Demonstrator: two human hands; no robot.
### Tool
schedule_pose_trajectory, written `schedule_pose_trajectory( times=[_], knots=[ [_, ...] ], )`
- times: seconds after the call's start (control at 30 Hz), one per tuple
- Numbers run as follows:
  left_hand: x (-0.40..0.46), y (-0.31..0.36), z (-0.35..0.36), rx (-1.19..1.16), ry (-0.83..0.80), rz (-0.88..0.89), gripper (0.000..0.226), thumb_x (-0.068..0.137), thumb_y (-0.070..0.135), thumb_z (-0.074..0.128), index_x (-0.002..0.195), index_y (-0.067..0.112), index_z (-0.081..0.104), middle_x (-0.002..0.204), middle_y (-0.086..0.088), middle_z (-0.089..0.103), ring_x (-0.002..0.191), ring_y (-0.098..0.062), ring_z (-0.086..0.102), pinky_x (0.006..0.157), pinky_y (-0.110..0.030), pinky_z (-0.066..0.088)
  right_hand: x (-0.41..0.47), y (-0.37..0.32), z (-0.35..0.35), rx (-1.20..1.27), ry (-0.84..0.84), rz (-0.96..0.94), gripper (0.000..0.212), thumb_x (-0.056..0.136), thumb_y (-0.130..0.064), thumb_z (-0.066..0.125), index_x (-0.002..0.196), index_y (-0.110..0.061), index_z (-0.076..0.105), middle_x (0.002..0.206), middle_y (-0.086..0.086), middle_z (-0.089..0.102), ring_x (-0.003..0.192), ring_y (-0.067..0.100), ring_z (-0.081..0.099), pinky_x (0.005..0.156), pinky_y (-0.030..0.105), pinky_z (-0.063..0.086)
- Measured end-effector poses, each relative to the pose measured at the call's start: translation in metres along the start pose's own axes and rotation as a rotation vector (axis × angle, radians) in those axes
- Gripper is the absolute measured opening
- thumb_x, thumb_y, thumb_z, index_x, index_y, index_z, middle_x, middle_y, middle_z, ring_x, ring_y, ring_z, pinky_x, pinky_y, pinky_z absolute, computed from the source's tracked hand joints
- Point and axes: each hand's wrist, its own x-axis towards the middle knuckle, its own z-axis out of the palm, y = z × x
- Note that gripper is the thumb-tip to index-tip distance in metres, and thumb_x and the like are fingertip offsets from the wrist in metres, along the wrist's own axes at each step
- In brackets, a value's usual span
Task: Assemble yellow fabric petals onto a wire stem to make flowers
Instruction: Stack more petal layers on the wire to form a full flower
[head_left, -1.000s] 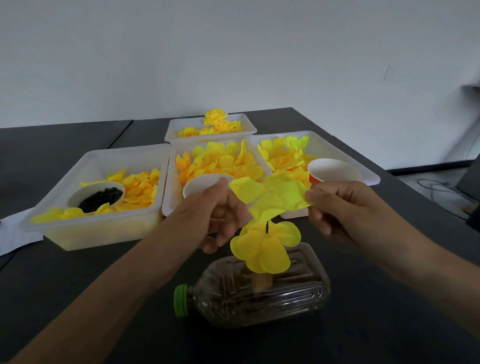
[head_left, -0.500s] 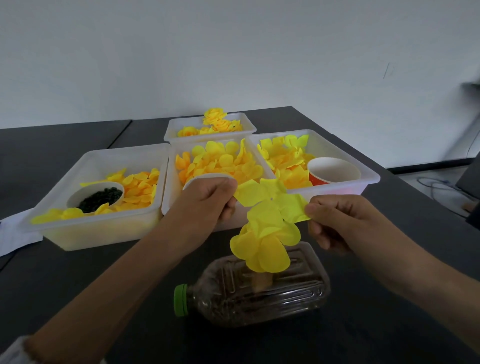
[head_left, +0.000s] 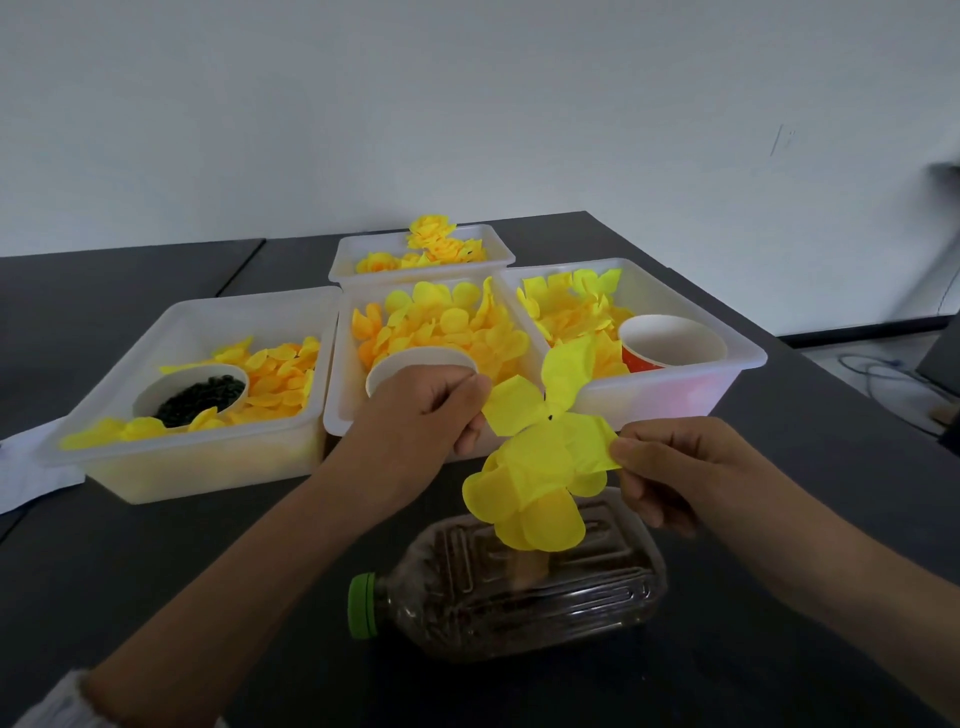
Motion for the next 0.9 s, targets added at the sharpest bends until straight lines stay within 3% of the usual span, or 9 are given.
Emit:
schedule_pose_trajectory(
  times=[0.17, 0.53, 0.9],
  knots=[
    [-0.001, 0.002, -0.004, -0.082, 0.003, 0.003, 0.045, 0.102, 0.020, 0.042, 0.059, 0.012, 0.049, 0.048, 0.011, 0.047, 0.044, -0.001, 0.040, 0.050, -0.009, 0.033, -0.003, -0.005, -0.002, 0.016, 0.004, -0.074, 0.035, 0.078, -0.040, 0.053, 0.055, -0.014, 0.057, 0.051, 0.011, 0.048, 0.047, 0.016, 0.038, 0.044, 0.018, 0.031],
    [0.008, 0.006, -0.006, -0.173, 0.043, -0.033, 0.043, 0.102, 0.017, 0.043, 0.060, 0.013, 0.051, 0.045, 0.012, 0.049, 0.041, 0.002, 0.041, 0.046, -0.007, 0.030, 0.000, -0.012, 0.000, 0.061, 0.031, -0.105, 0.032, 0.077, -0.039, 0.053, 0.055, -0.016, 0.057, 0.050, 0.009, 0.046, 0.044, 0.012, 0.036, 0.042, 0.015, 0.030],
    [0.010, -0.010, 0.000, -0.163, -0.080, -0.143, 0.045, 0.101, 0.022, 0.046, 0.057, 0.013, 0.052, 0.043, 0.009, 0.047, 0.038, 0.000, 0.038, 0.044, -0.005, 0.031, 0.000, -0.011, 0.003, 0.047, -0.020, -0.118, 0.034, 0.079, -0.041, 0.053, 0.055, -0.016, 0.057, 0.050, 0.007, 0.048, 0.046, 0.013, 0.037, 0.042, 0.017, 0.031]
  ],
)
